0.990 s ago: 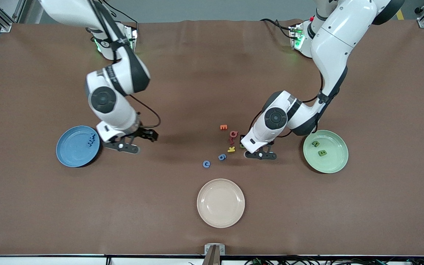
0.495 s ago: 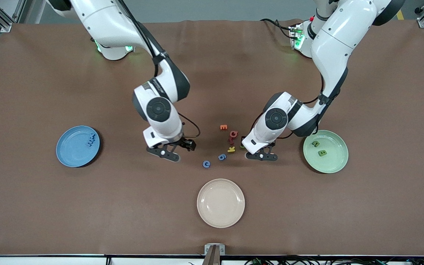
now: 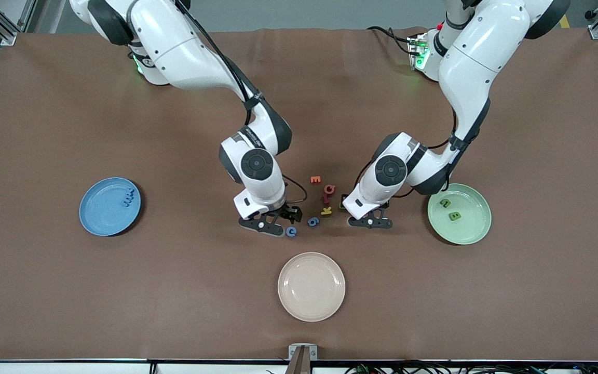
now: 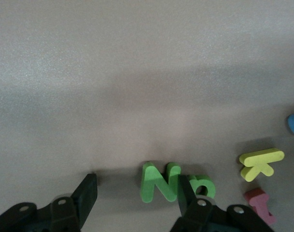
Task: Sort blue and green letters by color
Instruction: 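Grasp the green N with the left gripper while the right gripper grasps blue e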
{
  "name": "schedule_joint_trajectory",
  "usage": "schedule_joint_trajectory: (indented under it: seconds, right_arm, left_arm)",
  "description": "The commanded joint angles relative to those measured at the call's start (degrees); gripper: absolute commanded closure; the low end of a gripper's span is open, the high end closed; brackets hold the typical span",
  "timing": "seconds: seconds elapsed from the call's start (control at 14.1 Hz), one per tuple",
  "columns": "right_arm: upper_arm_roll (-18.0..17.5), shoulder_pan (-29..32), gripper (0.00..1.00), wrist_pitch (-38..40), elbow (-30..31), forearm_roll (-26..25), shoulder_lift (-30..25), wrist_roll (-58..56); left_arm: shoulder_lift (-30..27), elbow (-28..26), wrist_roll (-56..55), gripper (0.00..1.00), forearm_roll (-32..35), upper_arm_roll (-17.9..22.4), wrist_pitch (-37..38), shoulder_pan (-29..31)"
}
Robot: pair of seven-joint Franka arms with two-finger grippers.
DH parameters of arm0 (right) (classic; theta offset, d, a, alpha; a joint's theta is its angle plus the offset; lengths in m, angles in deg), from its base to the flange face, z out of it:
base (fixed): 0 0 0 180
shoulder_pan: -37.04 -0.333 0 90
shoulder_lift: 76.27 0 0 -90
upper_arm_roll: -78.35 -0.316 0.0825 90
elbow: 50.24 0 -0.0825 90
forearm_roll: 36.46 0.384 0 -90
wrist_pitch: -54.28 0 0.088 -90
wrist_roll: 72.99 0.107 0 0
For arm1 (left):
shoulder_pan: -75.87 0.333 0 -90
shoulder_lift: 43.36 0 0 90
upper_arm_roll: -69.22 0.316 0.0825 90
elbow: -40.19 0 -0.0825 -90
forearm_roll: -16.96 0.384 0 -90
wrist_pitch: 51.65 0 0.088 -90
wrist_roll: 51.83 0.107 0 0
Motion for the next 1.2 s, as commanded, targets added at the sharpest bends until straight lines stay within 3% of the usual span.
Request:
schedule_joint_trajectory:
  seconds: [0.0, 0.64, 1.13]
  right_arm:
    - [0.82, -1.17, 0.00, 0.64, -5.71, -0.40, 3.80, -0.04]
    - [1.00, -1.78, 0.09, -4.19, -7.21, -2.42, 6.79, -0.04]
    - [1.09, -1.70, 0.27, -5.08, -8.53, -5.41, 8.64, -1.09]
  left_arm:
    - [0.75, 0.85, -0.93, 0.24, 1.28, 0.36, -0.32, -0.58]
    - [0.57, 0.23, -0.49, 0.28, 2.95, 1.15, -0.32, 1.35]
    - [-0.48, 0.58, -0.84, 0.27, 2.95, 0.89, 0.12, 0.91]
